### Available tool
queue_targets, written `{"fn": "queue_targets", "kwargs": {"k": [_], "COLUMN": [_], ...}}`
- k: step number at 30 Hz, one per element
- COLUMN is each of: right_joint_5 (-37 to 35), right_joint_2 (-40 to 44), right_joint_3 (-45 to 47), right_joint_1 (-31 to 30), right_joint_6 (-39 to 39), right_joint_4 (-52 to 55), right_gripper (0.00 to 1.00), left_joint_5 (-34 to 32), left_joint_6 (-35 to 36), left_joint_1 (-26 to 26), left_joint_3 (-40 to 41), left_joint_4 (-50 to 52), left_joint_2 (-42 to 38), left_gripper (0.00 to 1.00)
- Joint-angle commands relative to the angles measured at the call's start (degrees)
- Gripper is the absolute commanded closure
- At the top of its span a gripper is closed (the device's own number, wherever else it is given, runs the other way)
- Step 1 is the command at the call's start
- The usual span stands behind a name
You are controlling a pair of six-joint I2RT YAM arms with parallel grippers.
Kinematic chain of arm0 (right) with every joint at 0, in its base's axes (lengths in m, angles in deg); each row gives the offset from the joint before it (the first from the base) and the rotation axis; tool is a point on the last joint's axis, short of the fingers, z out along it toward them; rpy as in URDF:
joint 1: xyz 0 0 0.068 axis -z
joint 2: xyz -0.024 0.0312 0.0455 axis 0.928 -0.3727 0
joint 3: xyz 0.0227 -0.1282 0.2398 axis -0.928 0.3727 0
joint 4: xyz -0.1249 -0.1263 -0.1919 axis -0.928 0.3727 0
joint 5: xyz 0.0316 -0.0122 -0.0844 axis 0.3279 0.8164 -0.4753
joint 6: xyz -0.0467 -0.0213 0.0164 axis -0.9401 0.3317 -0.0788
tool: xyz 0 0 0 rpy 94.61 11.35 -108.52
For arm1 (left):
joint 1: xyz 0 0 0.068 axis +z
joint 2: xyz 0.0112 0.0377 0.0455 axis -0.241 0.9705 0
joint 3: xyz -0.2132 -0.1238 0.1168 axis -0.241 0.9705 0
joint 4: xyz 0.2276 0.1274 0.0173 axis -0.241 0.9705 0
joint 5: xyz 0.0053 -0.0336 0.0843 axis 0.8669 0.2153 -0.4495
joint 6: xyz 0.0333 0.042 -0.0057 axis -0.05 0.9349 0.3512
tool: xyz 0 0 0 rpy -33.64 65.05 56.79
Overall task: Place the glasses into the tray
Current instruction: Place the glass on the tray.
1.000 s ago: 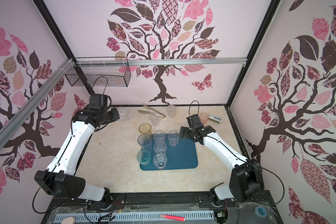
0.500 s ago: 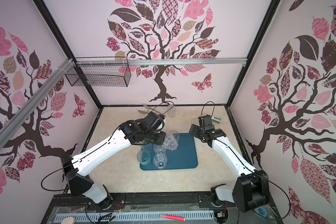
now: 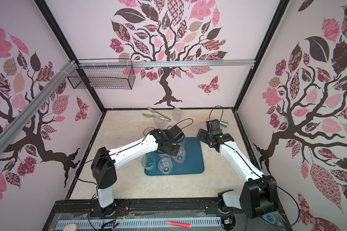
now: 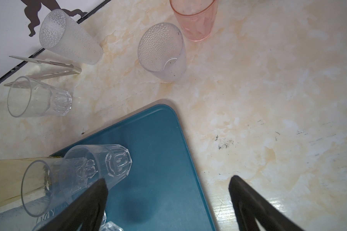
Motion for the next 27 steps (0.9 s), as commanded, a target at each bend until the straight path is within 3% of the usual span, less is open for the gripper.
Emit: {"fn": "queue_targets", "kwargs": {"k": [1, 18, 22, 27], "right_joint_5": [-0.9, -0.2, -0.1, -0.1], "right_joint_2": [1.5, 1.8, 1.8, 1.9], "right_joint_3": [-0.2, 0.7, 0.7, 0.8], "right_joint_1": [0.2, 0.2, 0.2, 0.2], "right_joint_6": [0.0, -0.1, -0.3, -0.4], "right_joint_4": [0.4, 0.2, 0.1, 0.1], "right_gripper": [0.03, 0.04, 0.04, 0.04], "left_joint_5": [-1.7, -1.6, -0.8, -0.4], "left_joint_6": [1.6, 5.6, 6.3, 6.4], "left_joint_1": [0.5, 3.6, 3.6, 3.6], "left_joint_3": [-2.7, -7.9, -7.7, -7.9], "left_joint_4": [-1.9, -1.6, -2.3, -2.1], "left_joint_2": [1.9, 8.1, 7.9, 8.0], "left_gripper": [1.00, 1.00, 0.88, 0.83]}}
